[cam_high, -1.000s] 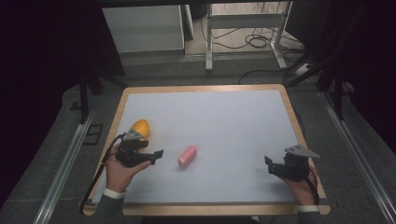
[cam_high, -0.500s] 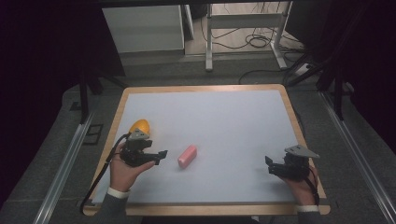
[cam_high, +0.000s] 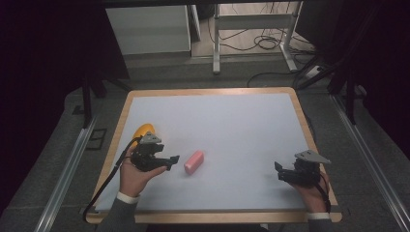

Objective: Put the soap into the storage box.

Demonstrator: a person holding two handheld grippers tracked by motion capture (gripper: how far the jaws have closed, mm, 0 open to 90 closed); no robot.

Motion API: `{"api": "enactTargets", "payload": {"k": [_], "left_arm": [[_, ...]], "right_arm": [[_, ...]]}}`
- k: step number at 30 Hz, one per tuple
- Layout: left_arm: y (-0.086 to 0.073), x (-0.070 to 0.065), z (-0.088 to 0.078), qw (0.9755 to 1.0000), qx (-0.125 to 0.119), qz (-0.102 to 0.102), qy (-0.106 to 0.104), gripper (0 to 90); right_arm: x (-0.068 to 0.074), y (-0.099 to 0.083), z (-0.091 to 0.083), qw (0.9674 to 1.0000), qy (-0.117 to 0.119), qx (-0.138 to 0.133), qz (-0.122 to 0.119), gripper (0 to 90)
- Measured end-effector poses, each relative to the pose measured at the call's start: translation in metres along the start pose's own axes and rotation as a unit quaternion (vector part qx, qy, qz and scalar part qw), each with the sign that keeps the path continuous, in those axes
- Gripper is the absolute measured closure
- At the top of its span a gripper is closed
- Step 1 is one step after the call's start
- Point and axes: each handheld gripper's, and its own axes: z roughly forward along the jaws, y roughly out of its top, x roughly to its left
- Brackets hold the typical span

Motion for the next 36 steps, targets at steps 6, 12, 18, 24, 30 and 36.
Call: {"api": "enactTargets", "payload": {"k": [6, 12, 18, 24, 30, 36], "left_arm": [[0.002, -0.004, 0.004, 1.0000, 0.001, 0.003, -0.003, 26.0], [0.004, -0.008, 0.009, 1.0000, 0.000, 0.001, -0.010, 26.0], [0.003, -0.010, 0.014, 0.9999, 0.002, 0.002, -0.015, 26.0], [0.007, -0.014, 0.014, 0.9998, 0.003, 0.008, -0.017, 26.0], [0.011, -0.021, 0.019, 0.9996, 0.003, 0.015, -0.022, 26.0], [0.009, -0.026, 0.030, 0.9995, 0.012, 0.015, -0.026, 26.0]], "right_arm": [[0.000, 0.000, 0.000, 1.0000, -0.001, 0.000, 0.000, 8.2], [0.000, 0.000, 0.000, 1.0000, -0.001, 0.001, -0.001, 8.3], [0.000, -0.001, 0.000, 1.0000, -0.002, 0.004, -0.001, 8.2], [0.000, -0.001, 0.001, 1.0000, -0.002, 0.005, -0.003, 8.3], [0.001, -0.001, 0.001, 1.0000, -0.002, 0.005, -0.002, 8.3], [0.000, -0.001, 0.001, 1.0000, -0.002, 0.005, -0.002, 8.3]]}}
